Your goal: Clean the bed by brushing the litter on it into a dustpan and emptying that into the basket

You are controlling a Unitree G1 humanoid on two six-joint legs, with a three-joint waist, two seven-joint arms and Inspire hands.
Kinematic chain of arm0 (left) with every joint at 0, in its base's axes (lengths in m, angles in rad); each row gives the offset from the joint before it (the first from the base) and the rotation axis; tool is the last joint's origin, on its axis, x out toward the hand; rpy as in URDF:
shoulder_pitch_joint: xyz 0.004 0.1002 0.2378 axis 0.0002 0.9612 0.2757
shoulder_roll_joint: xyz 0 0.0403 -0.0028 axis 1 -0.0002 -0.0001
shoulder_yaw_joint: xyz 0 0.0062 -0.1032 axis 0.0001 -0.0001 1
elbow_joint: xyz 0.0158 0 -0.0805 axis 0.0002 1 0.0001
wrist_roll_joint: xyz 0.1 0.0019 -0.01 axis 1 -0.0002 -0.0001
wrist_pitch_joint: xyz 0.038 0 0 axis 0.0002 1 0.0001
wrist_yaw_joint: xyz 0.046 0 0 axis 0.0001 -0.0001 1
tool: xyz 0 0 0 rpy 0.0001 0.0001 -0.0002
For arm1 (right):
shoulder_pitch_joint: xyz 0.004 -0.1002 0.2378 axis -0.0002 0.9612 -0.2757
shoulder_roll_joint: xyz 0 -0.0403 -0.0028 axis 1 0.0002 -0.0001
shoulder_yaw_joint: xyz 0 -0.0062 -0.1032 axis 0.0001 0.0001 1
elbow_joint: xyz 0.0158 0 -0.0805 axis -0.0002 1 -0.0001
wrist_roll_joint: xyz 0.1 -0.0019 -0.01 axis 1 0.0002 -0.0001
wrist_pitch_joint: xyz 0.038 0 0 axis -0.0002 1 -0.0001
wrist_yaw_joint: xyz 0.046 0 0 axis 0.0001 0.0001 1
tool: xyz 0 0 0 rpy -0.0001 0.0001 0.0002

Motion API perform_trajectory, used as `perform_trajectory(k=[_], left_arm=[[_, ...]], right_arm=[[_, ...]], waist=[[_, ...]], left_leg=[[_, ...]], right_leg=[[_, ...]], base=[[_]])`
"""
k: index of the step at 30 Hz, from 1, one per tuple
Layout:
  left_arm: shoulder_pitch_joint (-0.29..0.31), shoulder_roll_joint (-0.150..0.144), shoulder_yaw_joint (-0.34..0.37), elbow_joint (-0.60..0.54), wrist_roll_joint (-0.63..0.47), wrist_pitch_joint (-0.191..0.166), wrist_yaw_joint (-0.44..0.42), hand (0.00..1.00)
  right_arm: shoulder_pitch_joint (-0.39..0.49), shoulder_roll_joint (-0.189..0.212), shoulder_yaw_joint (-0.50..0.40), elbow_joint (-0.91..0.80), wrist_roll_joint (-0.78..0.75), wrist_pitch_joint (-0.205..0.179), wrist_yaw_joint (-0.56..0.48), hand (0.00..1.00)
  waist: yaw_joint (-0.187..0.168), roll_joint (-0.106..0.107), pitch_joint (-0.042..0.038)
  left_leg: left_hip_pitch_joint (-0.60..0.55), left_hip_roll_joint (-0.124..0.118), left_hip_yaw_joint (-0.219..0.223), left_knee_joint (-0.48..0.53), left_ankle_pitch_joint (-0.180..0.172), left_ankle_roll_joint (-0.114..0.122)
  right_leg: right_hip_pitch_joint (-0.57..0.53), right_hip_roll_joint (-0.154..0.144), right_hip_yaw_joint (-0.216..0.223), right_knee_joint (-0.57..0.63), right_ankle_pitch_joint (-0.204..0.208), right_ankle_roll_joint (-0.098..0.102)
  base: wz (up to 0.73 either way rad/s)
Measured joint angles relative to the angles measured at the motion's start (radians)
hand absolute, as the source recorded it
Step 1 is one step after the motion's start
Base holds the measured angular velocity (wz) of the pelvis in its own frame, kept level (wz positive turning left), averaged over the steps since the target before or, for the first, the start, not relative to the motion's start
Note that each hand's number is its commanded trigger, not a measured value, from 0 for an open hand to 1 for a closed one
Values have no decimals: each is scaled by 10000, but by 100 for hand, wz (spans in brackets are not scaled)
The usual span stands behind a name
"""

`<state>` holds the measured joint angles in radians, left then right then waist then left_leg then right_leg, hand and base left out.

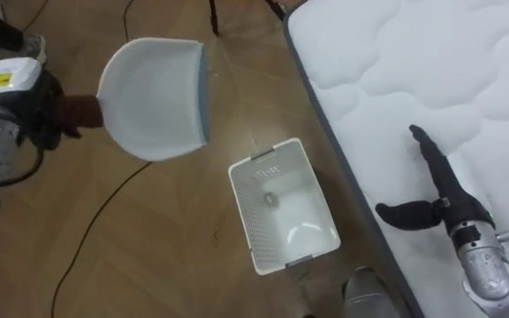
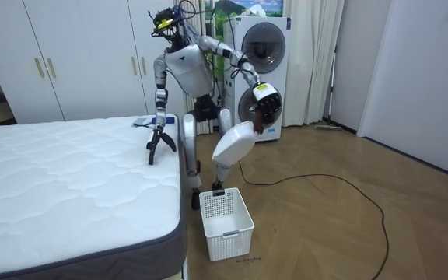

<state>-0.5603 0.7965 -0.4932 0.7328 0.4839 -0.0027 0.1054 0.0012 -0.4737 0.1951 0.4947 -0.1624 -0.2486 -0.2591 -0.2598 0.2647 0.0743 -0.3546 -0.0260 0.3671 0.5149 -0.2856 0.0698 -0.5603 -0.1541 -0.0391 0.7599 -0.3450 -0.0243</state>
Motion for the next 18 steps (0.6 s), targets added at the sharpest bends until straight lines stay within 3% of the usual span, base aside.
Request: perform_trajectory(k=[4,5,7,8,10,12,15,18], left_arm=[[826,0,129,-879,111,-381,0,100],[1027,4,219,-1059,109,-432,1,100],[1216,7,410,-1297,134,-481,6,100],[1521,4,813,-1646,208,-513,16,100],[1866,2,1290,-2167,202,-586,43,100],[2258,-5,1704,-2871,149,-649,97,100],[2550,0,1761,-3879,-468,-629,96,100],[2891,-10,1800,-4665,-1164,-698,93,100]], right_arm=[[438,4,-17,82,52,97,-3,0],[508,3,-18,82,104,241,-28,0],[505,-4,-20,60,187,394,-141,0],[515,-6,-27,26,227,437,-179,0],[506,-4,-44,26,311,515,-270,0],[523,26,-81,26,372,612,-487,0],[607,66,-279,-6,508,719,-736,0],[806,89,-327,-161,656,758,-876,0]], waist=[[456,-279,-192],[660,-332,-267],[1053,-367,-316],[1272,-489,-389],[1371,-556,-432],[1450,-646,-501],[1373,-705,-549],[1352,-939,-634]], left_leg=[[366,152,-610,5,-5,-9],[471,229,-795,6,-21,-37],[638,316,-1023,-18,-54,-94],[731,308,-1120,-52,-60,-103],[891,320,-1259,-120,-64,-110],[1187,425,-1274,-220,-169,-289],[1564,588,-1245,-369,-185,-312],[2145,476,-1157,-752,-202,-326]], right_leg=[[604,430,132,-660,230,-50],[763,638,295,-906,377,-57],[956,911,554,-1239,591,-64],[972,1034,751,-1305,672,-61],[1116,1160,966,-1403,817,-24],[1436,1317,1063,-1710,908,-4],[1998,1479,1011,-2280,1199,37],[2292,1607,1203,-2429,1247,105]], base=[[-38],[-61],[-72],[-64],[-44],[-26],[-9],[-28]])
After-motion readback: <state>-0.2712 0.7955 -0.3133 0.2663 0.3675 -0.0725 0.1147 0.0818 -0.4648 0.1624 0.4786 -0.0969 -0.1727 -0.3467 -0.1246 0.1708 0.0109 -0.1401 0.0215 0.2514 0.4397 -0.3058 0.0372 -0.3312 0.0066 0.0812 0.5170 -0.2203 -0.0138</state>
